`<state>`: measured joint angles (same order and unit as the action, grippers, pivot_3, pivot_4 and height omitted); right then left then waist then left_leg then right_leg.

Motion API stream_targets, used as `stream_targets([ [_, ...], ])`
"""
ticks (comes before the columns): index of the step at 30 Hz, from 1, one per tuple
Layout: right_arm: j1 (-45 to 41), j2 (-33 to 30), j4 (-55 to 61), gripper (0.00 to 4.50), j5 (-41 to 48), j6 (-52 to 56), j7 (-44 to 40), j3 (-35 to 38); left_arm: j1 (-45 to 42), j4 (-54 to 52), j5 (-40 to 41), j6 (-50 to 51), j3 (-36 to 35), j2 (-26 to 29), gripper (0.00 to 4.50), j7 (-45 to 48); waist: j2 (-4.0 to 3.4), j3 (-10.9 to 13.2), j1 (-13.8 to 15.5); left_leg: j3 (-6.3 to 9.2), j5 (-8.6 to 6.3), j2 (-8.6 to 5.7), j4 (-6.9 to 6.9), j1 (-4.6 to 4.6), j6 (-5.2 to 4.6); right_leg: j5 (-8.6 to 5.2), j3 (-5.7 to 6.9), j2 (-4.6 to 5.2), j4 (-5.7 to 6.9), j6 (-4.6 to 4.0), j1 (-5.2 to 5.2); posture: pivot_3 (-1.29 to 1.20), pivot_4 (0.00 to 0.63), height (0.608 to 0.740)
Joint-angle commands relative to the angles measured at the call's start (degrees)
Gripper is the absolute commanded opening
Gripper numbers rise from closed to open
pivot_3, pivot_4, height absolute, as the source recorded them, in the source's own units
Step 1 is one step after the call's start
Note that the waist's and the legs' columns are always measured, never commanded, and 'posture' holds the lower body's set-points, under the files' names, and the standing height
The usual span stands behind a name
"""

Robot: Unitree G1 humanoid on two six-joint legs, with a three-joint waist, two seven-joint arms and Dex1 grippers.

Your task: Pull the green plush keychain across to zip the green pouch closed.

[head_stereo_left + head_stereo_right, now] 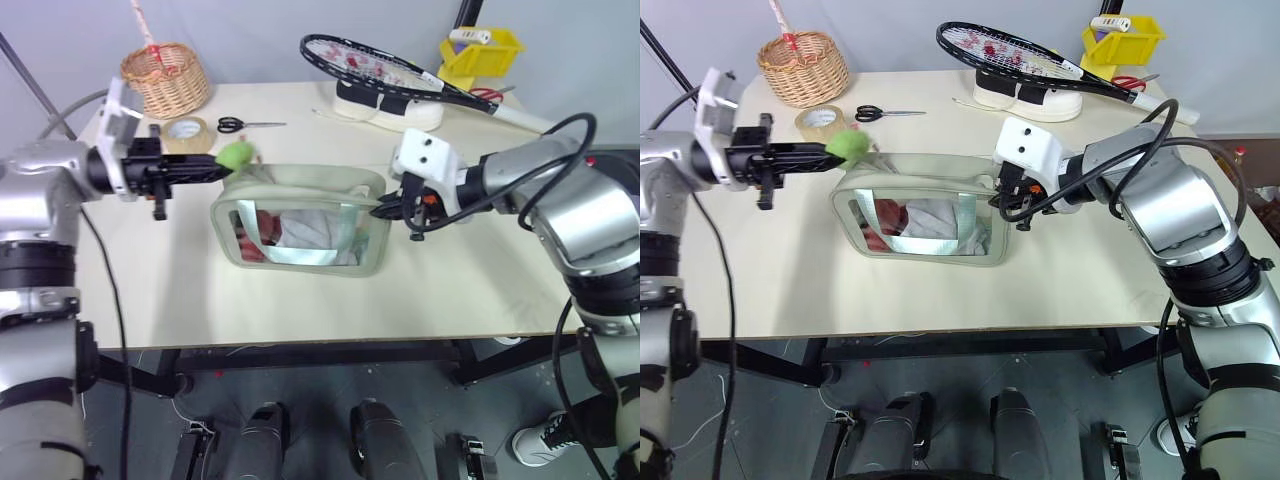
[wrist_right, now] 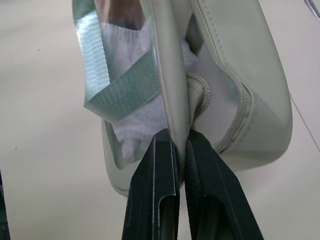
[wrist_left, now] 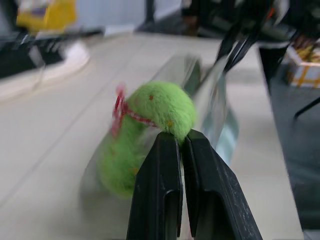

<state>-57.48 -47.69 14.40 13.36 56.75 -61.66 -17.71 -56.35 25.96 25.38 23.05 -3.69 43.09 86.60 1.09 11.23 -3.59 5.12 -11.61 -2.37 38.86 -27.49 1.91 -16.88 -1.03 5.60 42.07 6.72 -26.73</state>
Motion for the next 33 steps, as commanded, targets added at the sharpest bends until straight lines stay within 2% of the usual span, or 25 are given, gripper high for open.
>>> stream_targets([
  [1, -1.6, 0.4, 1.1, 0.0, 0.4, -0.2, 0.5, 0.9, -2.7, 0.1, -1.1, -3.2, 1.5, -2.8, 0.15, -0.3, 0.0, 0.0, -0.1, 0.0, 0.0, 0.0, 0.04, 0.0, -0.01, 0.0, 0.0, 0.0, 0.02, 0.0, 0.01, 0.0, 0.15, 0.659],
  [8, -1.3, -0.1, 2.2, 0.0, 0.9, 0.7, 1.1, 1.3, -4.9, 2.8, -2.7, -4.0, 3.6, -4.4, 0.15, 0.9, 0.0, 0.0, -0.4, -0.01, -0.02, 0.0, 0.1, 0.0, -0.04, 0.0, -0.02, -0.01, 0.11, 0.0, -0.02, 0.0, 0.15, 0.659],
  [9, -1.3, -0.1, 2.4, 0.0, 0.9, 1.0, 1.2, 1.4, -5.2, 3.6, -3.5, -3.9, 4.1, -4.3, 0.4, 0.5, 0.0, 0.0, -0.3, -0.01, -0.02, 0.0, 0.11, 0.0, -0.04, 0.0, -0.02, -0.01, 0.11, 0.0, -0.01, 0.0, 0.15, 0.659],
  [13, -1.0, -0.3, 2.9, 0.0, 1.2, 1.4, 1.6, 1.7, -5.3, 3.8, -4.4, -3.6, 4.8, -3.9, 2.01, 1.2, 0.0, 0.0, -0.2, 0.0, -0.02, -0.01, 0.18, -0.01, -0.04, 0.0, -0.01, -0.01, 0.1, 0.0, 0.02, 0.0, 0.15, 0.659],
  [16, -0.7, -0.2, 3.1, 0.0, 1.3, 1.7, 1.9, 1.8, -4.8, 3.2, -5.7, -5.8, 4.3, -3.0, 3.62, 0.0, 0.0, 0.0, -0.3, 0.01, -0.03, 0.0, 0.17, -0.01, -0.04, 0.0, -0.01, -0.01, 0.1, 0.0, 0.01, 0.0, 0.15, 0.659],
  [18, -0.6, -0.3, 3.2, 0.0, 1.5, 1.8, 2.1, 1.9, -4.4, 2.7, -5.8, -6.1, 3.7, -1.6, 4.47, 0.5, 0.0, 0.0, -0.3, 0.01, -0.03, 0.0, 0.17, -0.01, -0.04, 0.0, -0.01, -0.01, 0.1, 0.0, 0.01, 0.0, 0.15, 0.659],
  [23, -0.3, -0.5, 3.4, 0.0, 2.1, 1.9, 2.4, 2.0, -2.1, 0.3, -4.2, -3.6, 0.8, 3.4, 4.47, 0.5, -0.01, 0.0, -0.4, 0.01, -0.03, 0.0, 0.16, -0.01, -0.05, 0.0, -0.02, -0.01, 0.1, 0.0, 0.0, 0.0, 0.15, 0.659],
  [29, -0.4, -0.1, 2.7, 0.0, 2.3, 1.4, 2.5, 1.6, 7.1, -4.6, -2.4, -0.1, -1.4, 8.5, 4.47, 0.5, -0.01, 0.0, -0.3, 0.01, -0.03, 0.01, 0.16, 0.0, -0.05, 0.0, -0.02, -0.01, 0.1, 0.0, 0.01, 0.0, 0.15, 0.659],
  [32, -0.9, 0.2, 2.0, 0.0, 2.2, 1.1, 2.3, 1.3, 9.5, -5.0, -3.2, -0.8, -0.3, 8.1, 3.61, -0.3, 0.0, 0.0, 0.0, 0.06, -0.03, 0.01, 0.19, -0.01, -0.05, 0.0, 0.02, -0.01, 0.09, 0.0, 0.04, 0.0, 0.15, 0.659],
  [33, -1.0, 0.2, 1.9, 0.0, 2.2, 1.1, 2.3, 1.3, 10.0, -5.1, -3.3, -1.0, 0.0, 7.9, 3.07, -0.5, 0.0, 0.0, 0.1, 0.06, -0.03, 0.01, 0.2, -0.01, -0.05, 0.0, 0.03, -0.01, 0.08, 0.0, 0.05, 0.0, 0.15, 0.659],
])
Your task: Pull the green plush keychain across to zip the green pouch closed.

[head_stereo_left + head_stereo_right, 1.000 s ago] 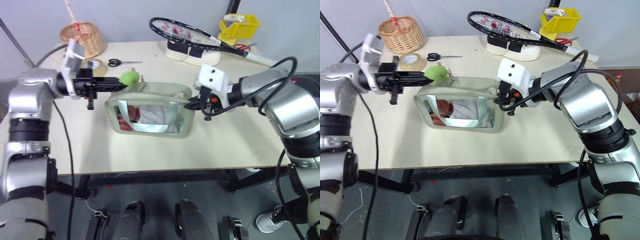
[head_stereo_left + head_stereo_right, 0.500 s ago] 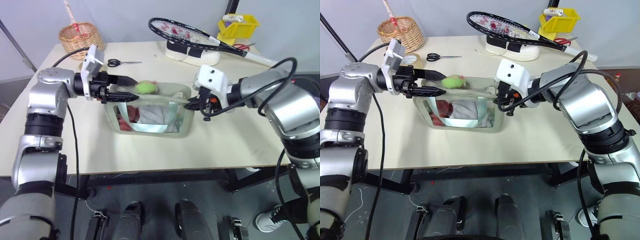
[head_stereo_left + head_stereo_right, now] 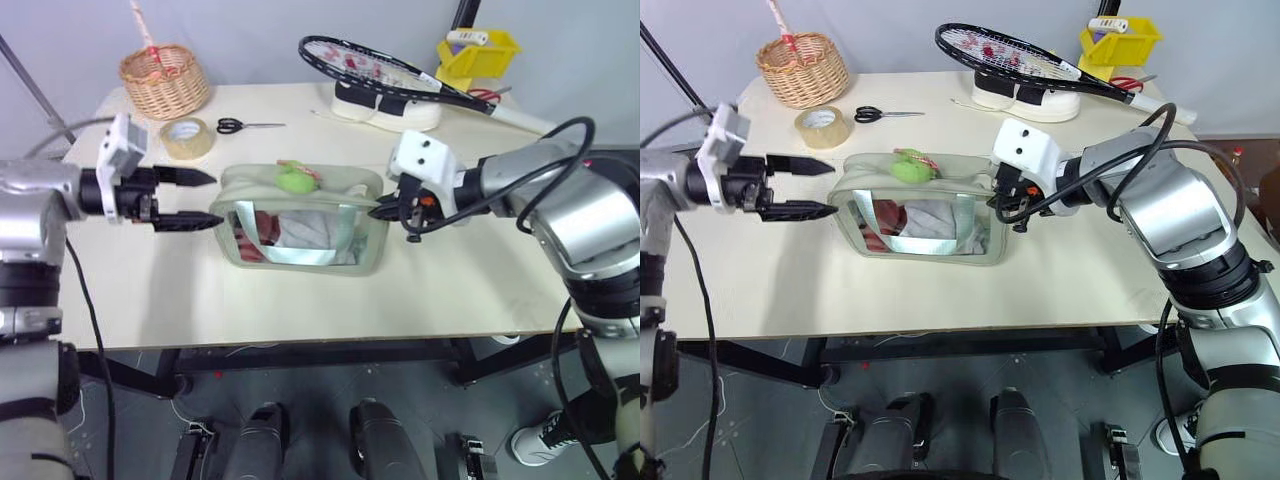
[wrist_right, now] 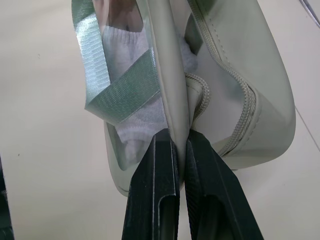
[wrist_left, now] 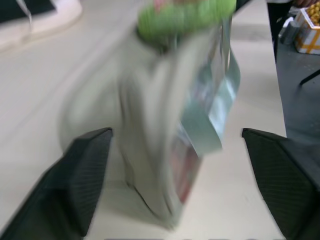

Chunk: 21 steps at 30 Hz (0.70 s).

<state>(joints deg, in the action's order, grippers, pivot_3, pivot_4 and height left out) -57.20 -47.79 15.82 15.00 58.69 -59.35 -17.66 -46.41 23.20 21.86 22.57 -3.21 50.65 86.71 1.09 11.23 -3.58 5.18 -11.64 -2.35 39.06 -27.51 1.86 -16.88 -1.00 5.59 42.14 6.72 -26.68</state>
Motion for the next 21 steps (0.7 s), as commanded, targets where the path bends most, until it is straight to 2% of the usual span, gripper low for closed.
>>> stream_targets([
  [1, -1.4, 0.4, 0.3, 0.0, 0.5, -0.9, 0.0, 1.2, 0.1, -2.2, 0.0, -0.8, -0.2, -0.2, 2.59, -1.0, 0.0, 0.0, 0.1, -0.01, 0.0, 0.0, 0.01, 0.0, 0.0, 0.0, 0.0, 0.01, -0.01, 0.0, 0.01, 0.0, 0.15, 0.659],
  [6, -1.6, 0.3, 0.4, 0.0, 0.6, -0.7, -0.1, 1.3, 0.2, -2.4, 0.3, -0.6, 0.3, -1.9, 0.04, -1.9, 0.0, 0.0, 0.3, -0.02, 0.0, -0.01, 0.01, 0.0, 0.0, 0.0, -0.01, 0.01, -0.01, 0.0, 0.0, 0.0, 0.15, 0.659],
  [10, -0.7, 0.1, 1.4, 0.0, 1.1, -1.8, -0.2, 2.3, 0.2, -2.0, -0.7, -1.3, 0.6, -2.1, 0.04, -2.9, 0.0, 0.0, 0.3, -0.03, 0.0, -0.01, 0.0, 0.0, 0.0, 0.0, -0.01, 0.01, 0.0, 0.0, -0.01, 0.0, 0.15, 0.659],
  [13, 0.2, -1.1, 3.2, 1.14, 2.7, -1.6, -1.7, 3.4, -0.1, -1.2, -1.7, -2.2, 0.8, -2.2, 0.0, -3.8, 0.0, 0.0, 0.5, -0.04, 0.0, -0.01, 0.01, 0.0, 0.0, 0.0, -0.02, 0.01, -0.01, 0.0, 0.0, 0.0, 0.15, 0.659],
  [16, 0.4, -2.0, 4.2, 2.68, 4.7, -1.9, -3.0, 5.4, -0.3, -1.0, -1.8, -2.5, 0.9, -2.4, 0.0, -3.4, 0.0, 0.0, 0.8, -0.03, 0.0, -0.01, 0.02, 0.0, 0.0, 0.0, -0.01, 0.01, -0.01, 0.0, 0.01, 0.0, 0.15, 0.659],
  [19, -3.4, 0.3, 2.1, 4.28, 8.1, -1.1, -2.5, 9.8, 0.0, -1.4, -2.0, -2.8, 1.2, -2.5, 0.0, -3.3, 0.0, 0.0, 0.9, -0.04, 0.0, -0.01, 0.03, 0.01, 0.0, 0.0, -0.02, 0.01, -0.01, 0.0, 0.01, 0.0, 0.15, 0.659],
  [20, -5.2, 1.5, 1.0, 4.49, 8.7, -0.4, -1.5, 10.6, 0.1, -1.6, -1.9, -2.8, 1.2, -2.6, 0.0, -3.3, -0.01, 0.0, 0.9, -0.05, 0.0, -0.01, 0.03, 0.02, 0.0, 0.0, -0.02, 0.02, -0.01, 0.0, 0.02, 0.0, 0.15, 0.659],
  [21, -7.0, 2.8, 0.2, 4.49, 8.9, 0.1, -0.6, 10.5, 0.4, -2.0, -1.8, -2.8, 1.3, -2.6, 0.0, -3.3, -0.01, 0.0, 0.8, -0.06, 0.0, -0.01, 0.03, 0.03, 0.0, 0.01, -0.03, 0.02, 0.0, 0.0, 0.02, 0.0, 0.15, 0.659],
])
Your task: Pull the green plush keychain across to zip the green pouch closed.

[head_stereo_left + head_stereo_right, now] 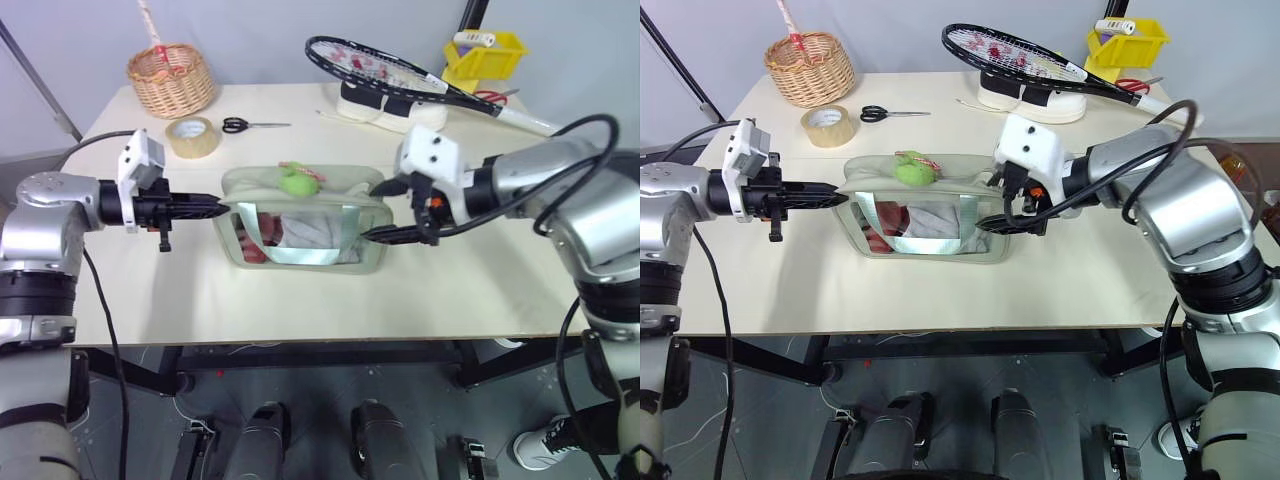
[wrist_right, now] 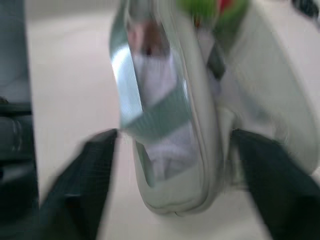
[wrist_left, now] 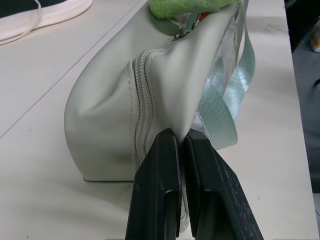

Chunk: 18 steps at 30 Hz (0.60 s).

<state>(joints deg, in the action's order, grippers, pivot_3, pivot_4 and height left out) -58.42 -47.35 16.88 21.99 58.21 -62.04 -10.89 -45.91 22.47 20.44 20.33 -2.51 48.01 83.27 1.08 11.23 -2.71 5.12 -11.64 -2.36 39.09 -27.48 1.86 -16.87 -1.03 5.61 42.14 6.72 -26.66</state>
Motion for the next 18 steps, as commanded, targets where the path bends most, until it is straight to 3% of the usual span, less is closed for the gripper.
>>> stream_targets([
  [1, -6.9, 3.3, -1.5, 4.49, 2.0, 0.9, 2.6, 3.5, 0.0, -1.4, -0.3, -0.5, 0.7, -0.1, 0.0, 0.1, 0.0, 0.0, -0.1, 0.0, 0.0, 0.01, 0.0, 0.02, 0.0, 0.0, -0.01, 0.0, 0.01, 0.0, -0.01, 0.0, 0.15, 0.659],
  [7, -10.4, 14.6, -6.7, 4.49, -2.6, 0.3, 9.8, -5.2, 0.4, -2.6, -0.1, -0.1, 0.7, -0.7, 0.0, -0.4, 0.02, 0.0, 0.2, 0.02, 0.0, 0.01, 0.01, 0.07, 0.0, 0.0, 0.0, 0.0, 0.01, -0.01, 0.05, 0.0, 0.15, 0.659],
  [12, -11.4, 17.8, -8.8, 4.49, -4.0, 0.5, 10.8, -8.9, 0.5, -3.1, -0.1, 0.0, 0.6, -0.9, 0.0, -0.7, 0.02, 0.0, 0.3, 0.03, 0.01, -0.08, 0.07, -0.04, 0.01, 0.01, 0.0, 0.05, 0.0, 0.0, 0.02, 0.0, 0.15, 0.659],
  [18, -12.7, 17.6, -10.4, 1.68, -3.3, 1.6, 11.0, -7.4, 0.9, -3.7, 0.0, 0.1, 0.5, -0.5, 0.0, -1.0, 0.02, 0.0, 0.2, 0.03, 0.0, -0.07, 0.07, -0.01, 0.01, 0.01, 0.01, 0.03, 0.02, 0.0, 0.02, 0.0, 0.15, 0.659],
])
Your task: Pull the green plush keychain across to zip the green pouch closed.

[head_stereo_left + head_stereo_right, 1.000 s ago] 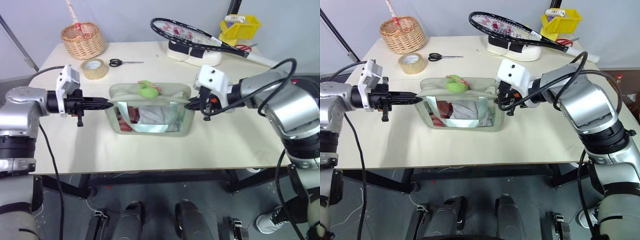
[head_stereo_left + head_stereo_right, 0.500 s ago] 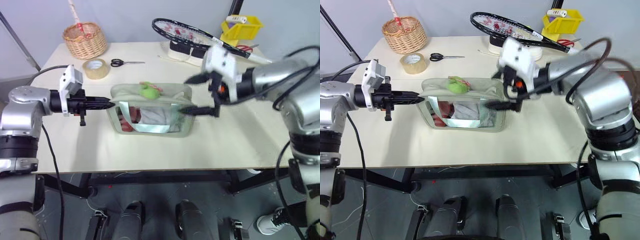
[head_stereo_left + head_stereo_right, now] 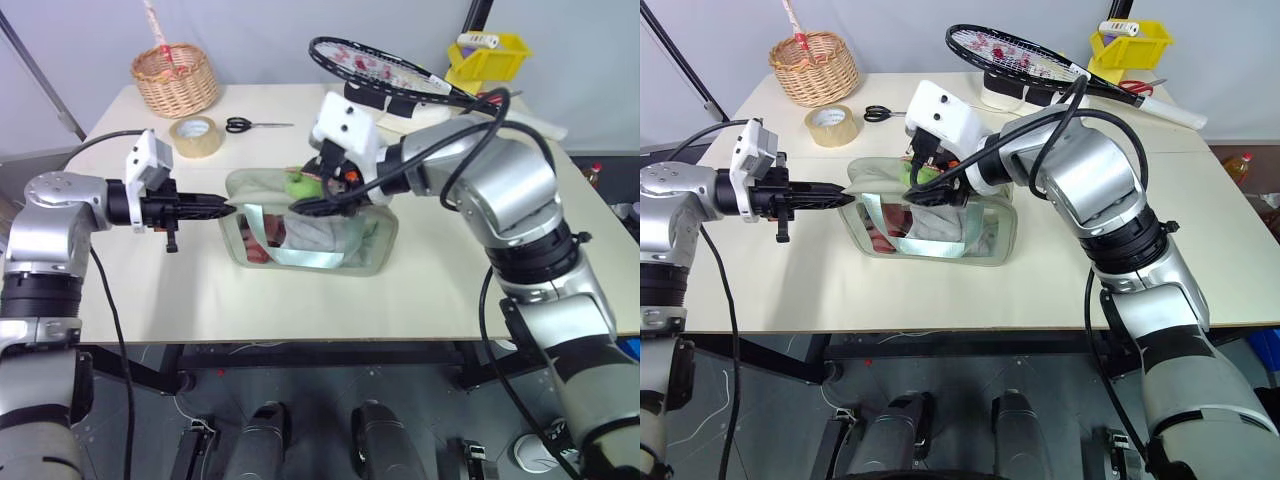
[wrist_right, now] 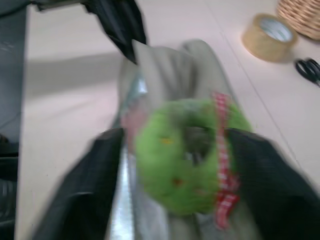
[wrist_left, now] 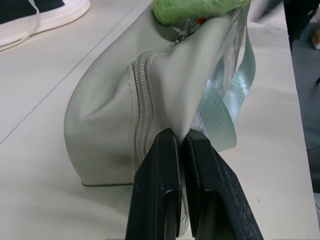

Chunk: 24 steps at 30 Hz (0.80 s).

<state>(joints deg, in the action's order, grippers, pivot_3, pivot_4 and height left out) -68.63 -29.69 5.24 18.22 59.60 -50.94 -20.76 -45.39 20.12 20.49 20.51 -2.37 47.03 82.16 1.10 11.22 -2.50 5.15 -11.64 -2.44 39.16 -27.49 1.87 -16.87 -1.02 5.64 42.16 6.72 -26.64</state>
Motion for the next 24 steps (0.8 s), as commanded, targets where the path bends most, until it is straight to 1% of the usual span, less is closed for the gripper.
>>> stream_targets([
  [1, -2.5, -0.1, 1.4, 1.04, 0.7, 0.4, -0.2, 2.8, 0.5, -1.4, -0.1, -0.1, 0.3, 0.5, 0.0, 0.1, 0.0, 0.0, 0.0, 0.0, 0.0, 0.0, 0.0, 0.0, 0.0, 0.0, 0.0, 0.0, 0.0, 0.0, 0.0, 0.0, 0.15, 0.659],
  [2, -2.5, -0.2, 1.5, 0.6, 1.0, 0.6, -0.2, 3.1, 0.5, -1.4, -0.2, -0.2, 0.4, 0.5, 0.0, 0.1, 0.0, 0.0, 0.0, 0.0, 0.0, 0.0, 0.0, 0.0, 0.0, 0.0, 0.0, 0.0, 0.0, 0.0, 0.0, 0.0, 0.15, 0.659],
  [3, -2.4, -0.1, 1.6, 0.02, 1.3, 0.8, -0.2, 3.4, 0.6, -1.5, -0.2, -0.2, 0.4, 0.5, 0.0, 0.1, 0.0, 0.0, 0.0, 0.0, 0.0, 0.0, 0.0, 0.0, 0.0, 0.0, 0.0, 0.0, 0.0, 0.0, 0.0, 0.0, 0.15, 0.659],
  [9, -2.1, -0.8, 0.4, 0.02, 1.8, 3.0, 1.1, 5.7, 0.7, -1.6, -0.4, -0.3, 0.5, 0.6, 0.0, 0.0, 0.0, 0.0, 0.0, 0.01, 0.0, 0.0, 0.0, 0.0, 0.0, 0.0, 0.01, 0.0, 0.0, 0.0, 0.0, 0.0, 0.15, 0.659],
  [11, -1.6, -2.9, -1.1, 0.02, 0.8, 3.6, 2.4, 7.5, 0.7, -1.6, -0.5, -0.4, 0.6, 0.7, 0.0, 0.0, 0.0, 0.0, 0.1, 0.01, 0.0, 0.0, 0.0, 0.0, 0.0, 0.0, 0.0, 0.0, 0.0, 0.0, 0.01, 0.0, 0.15, 0.659],
  [13, -0.1, -6.5, -2.8, 0.02, -0.4, 3.8, 3.8, 10.3, 0.9, -1.8, -0.6, -0.2, 0.6, 0.8, 0.0, -0.3, 0.0, 0.0, 0.3, 0.01, 0.0, -0.01, 0.0, 0.0, 0.0, 0.0, 0.01, 0.0, -0.02, 0.0, 0.03, 0.0, 0.15, 0.659],
  [16, 4.5, -14.9, -4.2, 0.02, -1.9, 2.5, 4.6, 14.6, 1.8, -2.5, -0.3, 0.1, 0.1, 1.2, 0.0, -0.7, 0.0, 0.0, 0.9, 0.02, 0.0, -0.04, 0.01, 0.0, 0.0, 0.0, 0.02, 0.02, -0.07, 0.0, 0.08, 0.0, 0.15, 0.659],
  [20, 14.4, -28.0, -4.2, 0.02, -3.7, -1.2, 3.6, 19.7, 3.3, -3.3, 0.1, 0.5, -0.7, 1.8, 0.0, -1.7, -0.01, 0.0, 1.2, -0.09, -0.01, -0.03, 0.0, 0.03, -0.02, 0.0, -0.03, 0.04, -0.08, 0.0, 0.06, 0.0, 0.15, 0.659],
  [23, 20.1, -34.1, -5.1, 0.02, -5.2, -4.0, 3.9, 22.3, 3.9, -3.7, 0.6, 0.9, -1.0, 2.1, 0.0, -2.3, -0.07, 0.0, 0.5, -0.17, -0.03, 0.03, -0.02, 0.08, -0.06, 0.0, -0.07, 0.03, -0.05, -0.01, 0.07, 0.0, 0.15, 0.659],
  [24, 23.2, -36.0, -4.9, 0.02, -6.6, -6.1, 4.6, 22.5, 3.9, -3.6, 0.7, 0.9, -1.1, 2.2, 0.0, -2.5, -0.07, 0.0, 0.3, -0.16, -0.03, 0.04, -0.02, 0.07, -0.06, 0.0, -0.07, 0.03, -0.06, -0.01, 0.06, 0.0, 0.15, 0.659],
])
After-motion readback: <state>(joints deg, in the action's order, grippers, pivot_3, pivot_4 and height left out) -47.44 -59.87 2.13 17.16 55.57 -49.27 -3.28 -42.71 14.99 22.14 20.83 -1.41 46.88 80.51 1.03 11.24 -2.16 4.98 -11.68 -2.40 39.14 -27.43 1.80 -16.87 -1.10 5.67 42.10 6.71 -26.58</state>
